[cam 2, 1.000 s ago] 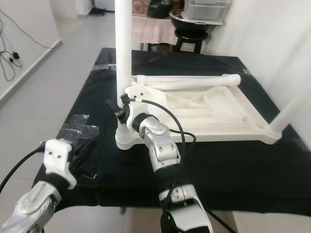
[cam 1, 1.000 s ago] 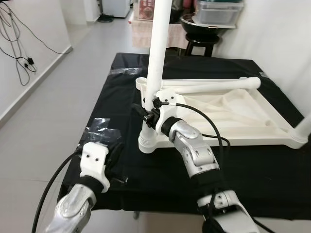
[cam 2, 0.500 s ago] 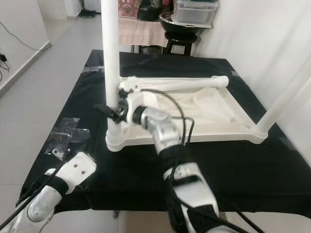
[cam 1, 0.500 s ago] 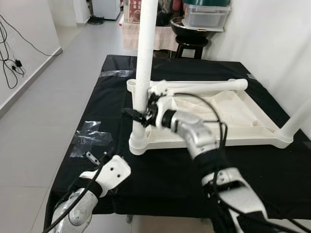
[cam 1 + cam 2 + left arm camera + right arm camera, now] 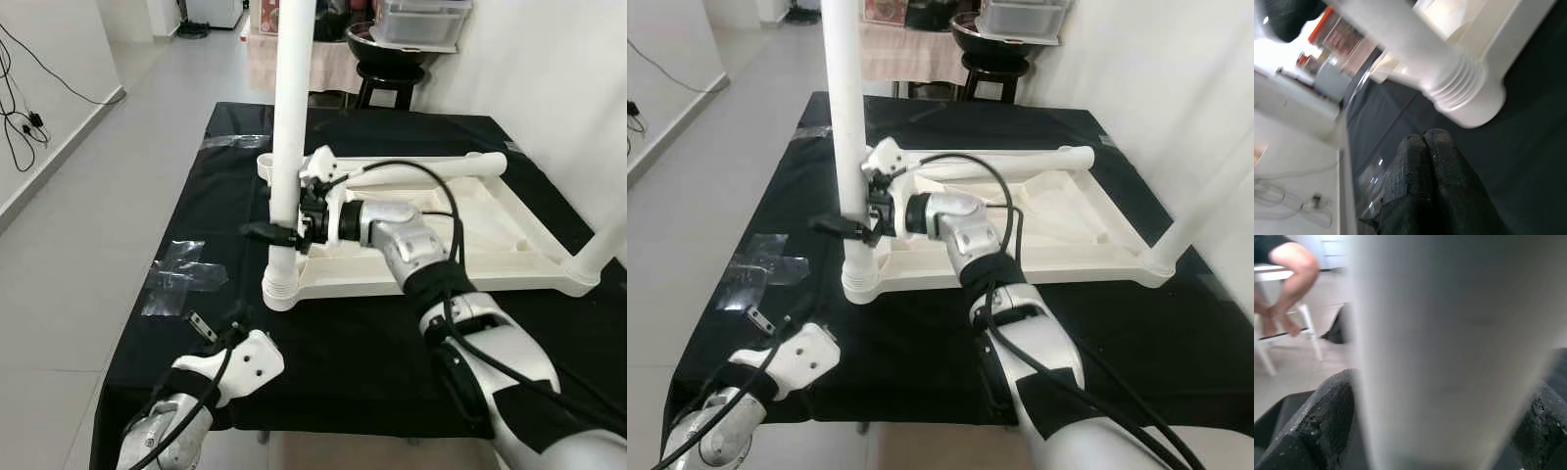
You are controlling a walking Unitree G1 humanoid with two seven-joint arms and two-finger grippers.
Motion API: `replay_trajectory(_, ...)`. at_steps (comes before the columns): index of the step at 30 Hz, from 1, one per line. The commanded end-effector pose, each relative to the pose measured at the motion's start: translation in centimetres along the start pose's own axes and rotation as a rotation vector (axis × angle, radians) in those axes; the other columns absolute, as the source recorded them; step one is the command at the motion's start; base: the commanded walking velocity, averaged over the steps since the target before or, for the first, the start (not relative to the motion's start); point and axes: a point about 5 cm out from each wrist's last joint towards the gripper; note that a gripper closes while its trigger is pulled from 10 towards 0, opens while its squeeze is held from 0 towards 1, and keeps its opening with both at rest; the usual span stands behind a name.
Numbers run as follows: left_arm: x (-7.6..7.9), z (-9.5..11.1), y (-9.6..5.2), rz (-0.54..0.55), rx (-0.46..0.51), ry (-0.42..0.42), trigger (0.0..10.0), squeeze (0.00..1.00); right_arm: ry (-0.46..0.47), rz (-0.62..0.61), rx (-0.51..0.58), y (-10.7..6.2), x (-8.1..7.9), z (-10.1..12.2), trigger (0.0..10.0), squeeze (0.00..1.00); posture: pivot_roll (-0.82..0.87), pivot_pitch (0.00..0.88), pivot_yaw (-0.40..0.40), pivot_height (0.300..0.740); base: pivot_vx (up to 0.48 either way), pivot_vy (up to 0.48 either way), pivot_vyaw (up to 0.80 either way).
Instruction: Building children table
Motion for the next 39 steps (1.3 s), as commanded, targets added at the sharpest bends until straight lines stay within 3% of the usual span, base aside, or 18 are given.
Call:
replay_trajectory(1,0.2,0.0,-0.2,-0.002,-0.025,0.001,10.0,0.0,0.007,0.032,-0.016,-0.1,-0.1,-0.5,10.0,0.0,0.12,0.102,-0.11,0.74,0.0,0.0,0.0)
replay_trajectory(5,0.2,0.0,0.4,0.002,-0.057,0.022,10.0,0.0,0.023,0.043,-0.018,-0.3,-0.1,-0.9,10.0,0.0,0.12,0.115,-0.111,0.74,0.0,0.0,0.0)
replay_trajectory(6,0.3,0.0,0.6,-0.007,-0.067,0.039,10.0,0.0,0.029,0.047,-0.016,-0.4,-0.1,-0.9,4.4,0.0,0.13,0.119,-0.114,0.74,0.0,0.0,0.0)
replay_trajectory(7,0.3,0.1,0.7,-0.009,-0.074,0.049,10.0,0.0,0.034,0.06,-0.018,-0.5,-0.1,-1.0,0.0,0.0,0.12,0.123,-0.112,0.74,0.0,0.0,0.0)
replay_trajectory(15,0.3,0.3,0.5,-0.012,-0.073,0.074,10.0,0.0,0.037,0.029,-0.021,-0.8,0.2,-1.3,0.0,0.0,0.11,0.128,-0.11,0.74,0.0,0.0,0.0)
replay_trajectory(16,0.3,0.4,0.4,-0.024,-0.083,0.045,10.0,0.0,0.034,-0.05,-0.017,-1.3,0.7,-1.6,0.0,0.0,0.1,0.128,-0.111,0.74,0.0,0.0,0.0)
replay_trajectory(20,0.3,0.5,0.4,-0.027,-0.087,0.038,10.0,0.0,0.031,-0.085,-0.019,-1.6,0.9,-1.8,0.0,0.0,0.09,0.13,-0.11,0.74,0.0,0.0,0.0)
replay_trajectory(23,0.5,0.5,0.4,-0.037,-0.102,0.023,10.0,0.0,0.06,-0.316,-0.023,-2.6,1.7,-3.1,0.0,0.0,0.07,0.132,-0.116,0.74,0.0,0.0,0.0)
replay_trajectory(24,0.6,0.7,0.4,-0.045,-0.088,0.03,10.0,0.0,0.103,-0.501,-0.026,-2.8,2.1,-4.0,0.0,0.0,0.06,0.134,-0.121,0.74,0.0,0.0,0.0)
replay_trajectory(25,0.6,0.7,0.4,-0.045,-0.088,0.03,10.0,0.0,0.103,-0.501,-0.026,-2.8,2.1,-4.0,0.0,0.0,0.06,0.134,-0.121,0.74,0.0,0.0,0.0)
replay_trajectory(26,0.6,0.9,0.4,-0.047,-0.069,0.054,10.0,0.0,0.147,-0.77,-0.014,-3.4,2.3,-5.0,0.0,0.0,0.06,0.134,-0.122,0.74,0.0,0.0,0.0)
replay_trajectory(27,0.6,0.8,0.4,-0.054,-0.071,0.043,10.0,0.0,0.188,-0.832,-0.015,-3.1,0.5,-6.4,0.0,0.0,0.07,0.139,-0.121,0.74,0.0,0.0,0.0)
replay_trajectory(28,0.6,0.8,0.4,-0.054,-0.071,0.043,10.0,0.0,0.188,-0.832,-0.015,-3.1,0.5,-6.4,0.0,0.0,0.07,0.139,-0.121,0.74,0.0,0.0,0.0)
replay_trajectory(30,0.8,0.5,0.5,-0.083,-0.102,0.039,10.0,0.0,0.261,-0.834,-0.022,-2.4,-2.8,-7.7,0.0,0.0,0.07,0.139,-0.115,0.74,0.0,0.0,0.0)
replay_trajectory(31,1.0,0.4,0.9,-0.1,-0.128,0.035,10.0,0.0,0.246,-0.815,-0.022,-2.0,-3.3,-7.6,0.0,0.0,0.06,0.119,-0.107,0.74,0.0,0.0,0.0)
replay_trajectory(37,1.6,0.2,1.6,-0.138,-0.16,0.042,10.0,0.0,0.201,-0.78,-0.024,-1.3,-2.5,-7.0,0.0,0.0,0.05,0.109,-0.102,0.74,0.0,0.0,0.0)
replay_trajectory(38,1.6,0.1,1.6,-0.137,-0.16,0.023,10.0,0.0,0.198,-0.743,-0.015,-1.0,-2.3,-6.6,7.6,0.0,0.05,0.109,-0.107,0.74,0.0,0.0,0.0)
replay_trajectory(39,1.5,0.1,1.6,-0.132,-0.159,0.005,10.0,0.0,0.181,-0.669,-0.014,-0.5,-2.4,-6.0,10.0,0.0,0.06,0.108,-0.107,0.74,0.0,0.0,0.0)
Point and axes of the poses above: a point about 5 cm out from each wrist's last joint towards the gripper, its own y axis pointing out of the wrist towards the gripper, its own z axis along the axis of the wrist's last joint, x = y × z
